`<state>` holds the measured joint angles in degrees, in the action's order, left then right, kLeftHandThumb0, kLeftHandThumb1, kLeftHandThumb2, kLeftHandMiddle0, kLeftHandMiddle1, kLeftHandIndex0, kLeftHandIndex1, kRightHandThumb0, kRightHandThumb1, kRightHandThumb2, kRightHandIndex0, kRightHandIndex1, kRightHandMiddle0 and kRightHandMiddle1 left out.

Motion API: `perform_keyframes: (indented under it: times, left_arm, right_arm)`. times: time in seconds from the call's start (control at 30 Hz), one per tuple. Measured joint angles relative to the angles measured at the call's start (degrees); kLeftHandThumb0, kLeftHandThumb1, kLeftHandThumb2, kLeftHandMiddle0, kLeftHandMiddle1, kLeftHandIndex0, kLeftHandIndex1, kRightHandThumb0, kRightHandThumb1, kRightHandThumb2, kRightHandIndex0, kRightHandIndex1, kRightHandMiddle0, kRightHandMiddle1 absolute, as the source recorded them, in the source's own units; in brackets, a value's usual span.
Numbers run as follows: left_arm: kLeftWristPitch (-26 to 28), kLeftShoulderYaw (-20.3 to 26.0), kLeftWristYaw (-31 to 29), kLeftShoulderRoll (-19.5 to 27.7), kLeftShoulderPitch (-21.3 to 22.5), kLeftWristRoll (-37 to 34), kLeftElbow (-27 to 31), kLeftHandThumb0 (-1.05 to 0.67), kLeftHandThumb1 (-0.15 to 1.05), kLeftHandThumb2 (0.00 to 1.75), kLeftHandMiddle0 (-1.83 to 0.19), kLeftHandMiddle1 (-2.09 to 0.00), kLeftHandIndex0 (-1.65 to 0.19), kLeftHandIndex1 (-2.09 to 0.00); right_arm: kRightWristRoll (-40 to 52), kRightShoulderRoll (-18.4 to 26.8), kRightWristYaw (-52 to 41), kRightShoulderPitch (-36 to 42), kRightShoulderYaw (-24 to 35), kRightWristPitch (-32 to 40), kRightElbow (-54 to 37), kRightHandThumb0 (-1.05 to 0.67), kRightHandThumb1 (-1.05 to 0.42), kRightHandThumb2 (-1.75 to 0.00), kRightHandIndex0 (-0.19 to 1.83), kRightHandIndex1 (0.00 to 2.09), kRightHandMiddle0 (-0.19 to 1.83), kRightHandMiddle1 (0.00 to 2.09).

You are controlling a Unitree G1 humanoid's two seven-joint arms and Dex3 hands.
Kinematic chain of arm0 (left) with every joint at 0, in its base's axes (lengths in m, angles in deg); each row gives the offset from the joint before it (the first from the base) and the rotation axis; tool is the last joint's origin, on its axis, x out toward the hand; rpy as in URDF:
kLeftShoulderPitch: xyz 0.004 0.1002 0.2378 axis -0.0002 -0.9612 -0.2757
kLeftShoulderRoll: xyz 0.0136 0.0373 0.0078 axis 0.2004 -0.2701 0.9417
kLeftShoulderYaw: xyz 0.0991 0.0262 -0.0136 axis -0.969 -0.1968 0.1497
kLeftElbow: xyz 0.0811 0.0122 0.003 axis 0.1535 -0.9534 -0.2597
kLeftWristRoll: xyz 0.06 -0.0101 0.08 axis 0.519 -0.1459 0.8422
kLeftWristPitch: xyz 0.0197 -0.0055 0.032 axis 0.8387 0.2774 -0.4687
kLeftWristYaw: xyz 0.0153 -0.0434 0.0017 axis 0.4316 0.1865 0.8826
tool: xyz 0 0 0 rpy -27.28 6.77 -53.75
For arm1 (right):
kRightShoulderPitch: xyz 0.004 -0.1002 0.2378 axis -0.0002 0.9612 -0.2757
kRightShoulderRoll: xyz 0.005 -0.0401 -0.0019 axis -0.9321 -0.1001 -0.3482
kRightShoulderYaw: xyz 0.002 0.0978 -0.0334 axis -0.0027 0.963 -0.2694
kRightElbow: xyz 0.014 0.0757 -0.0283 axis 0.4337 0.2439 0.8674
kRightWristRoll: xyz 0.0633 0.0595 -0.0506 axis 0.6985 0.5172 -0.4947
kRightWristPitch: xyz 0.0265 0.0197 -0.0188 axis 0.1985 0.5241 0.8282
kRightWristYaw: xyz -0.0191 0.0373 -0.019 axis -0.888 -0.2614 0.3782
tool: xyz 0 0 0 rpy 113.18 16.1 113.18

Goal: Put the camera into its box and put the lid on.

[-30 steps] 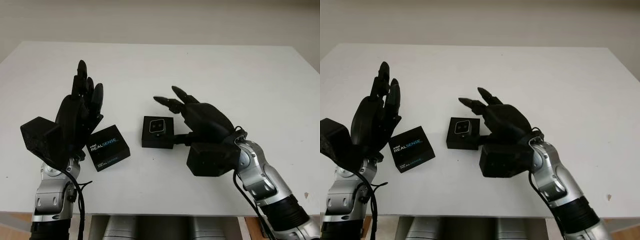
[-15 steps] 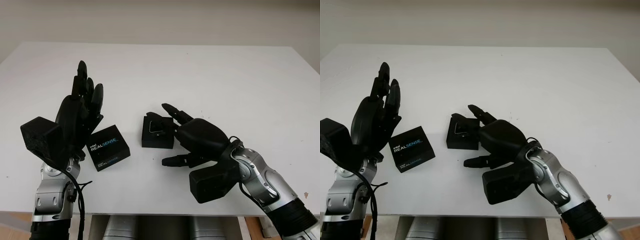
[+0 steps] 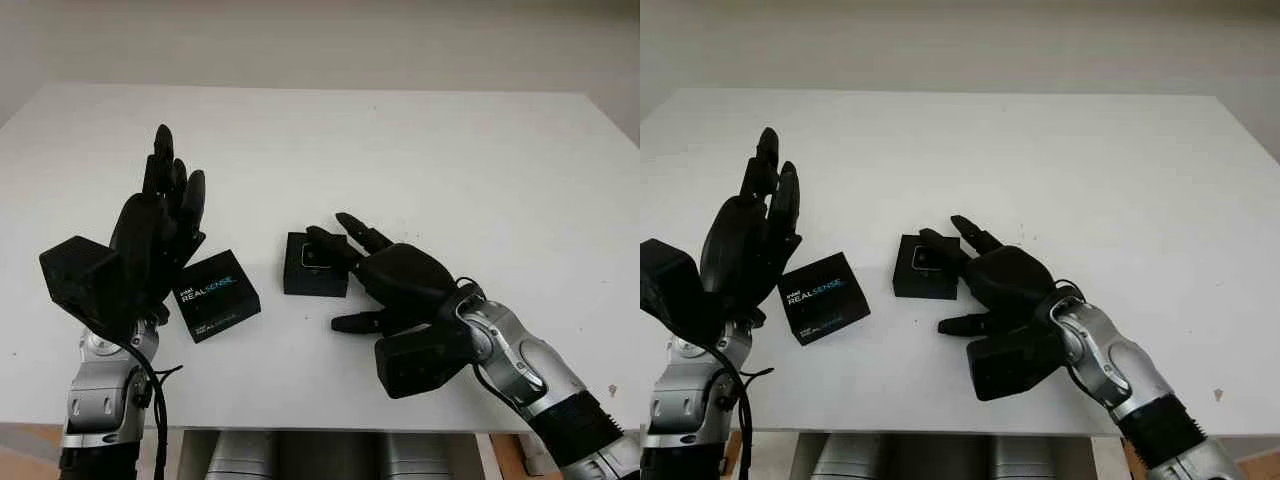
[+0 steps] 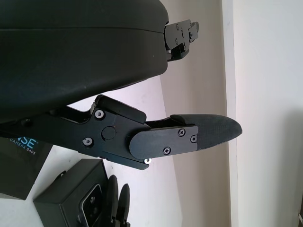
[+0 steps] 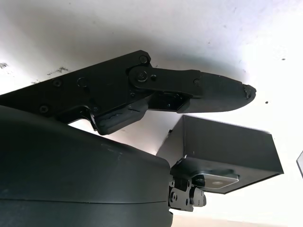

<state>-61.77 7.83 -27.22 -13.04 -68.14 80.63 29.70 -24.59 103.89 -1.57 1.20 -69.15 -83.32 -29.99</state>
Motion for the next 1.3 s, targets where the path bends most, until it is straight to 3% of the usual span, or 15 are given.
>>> perform_keyframes:
  times: [0.43,0.6,0.77,0.97,1.17,1.3]
  left_arm:
    - [0.04,0.02,0.01,0.02,0.00,0.06,0.48,-0.74,1.05,0.51,0.19,0.00,0.19,0.00]
    - [-0.08,0.02,1.72,-0.12,0.02,0.82,0.50,-0.73,1.05,0.45,0.10,-0.06,0.11,-0.05]
    - [-1.73,0.27,2.96,0.38,0.01,2.60,0.44,-0.68,1.05,0.36,-0.05,-0.11,0.00,-0.10]
    - [-2.46,0.44,2.62,5.46,-0.31,8.42,0.44,-0.70,1.05,0.19,-0.39,-0.17,-0.26,-0.22]
    - [-0.20,0.36,-3.92,12.09,-4.42,10.59,3.08,-0.71,1.00,0.06,-0.35,-0.10,-0.24,-0.19]
    - [-1.62,0.38,-9.12,17.29,-6.41,11.88,3.95,-0.74,1.00,0.06,-0.36,-0.08,-0.28,-0.19]
  right_arm:
    - [1.62,0.51,-1.15,1.12,-0.02,-1.10,-1.26,-0.89,-1.05,-0.55,-0.19,0.00,-0.17,0.05]
    - [14.27,-3.90,1.88,3.20,5.73,-1.42,-2.20,-0.78,-1.05,-0.48,-0.19,0.02,-0.17,0.05]
    - [27.84,-8.33,0.84,3.07,13.47,3.76,-5.89,-0.75,-1.05,-0.47,-0.18,0.03,-0.16,0.06]
    - [36.02,-8.91,-2.17,1.35,20.01,12.87,-10.20,-0.75,-1.05,-0.54,-0.15,0.05,-0.13,0.07]
    - [40.93,-7.65,-5.09,-0.69,24.05,19.63,-12.36,-0.72,-1.05,-0.57,-0.16,0.05,-0.15,0.06]
    - [46.33,-8.34,-5.85,-1.07,26.48,23.25,-12.65,-0.70,-1.05,-0.55,-0.19,0.01,-0.18,0.04]
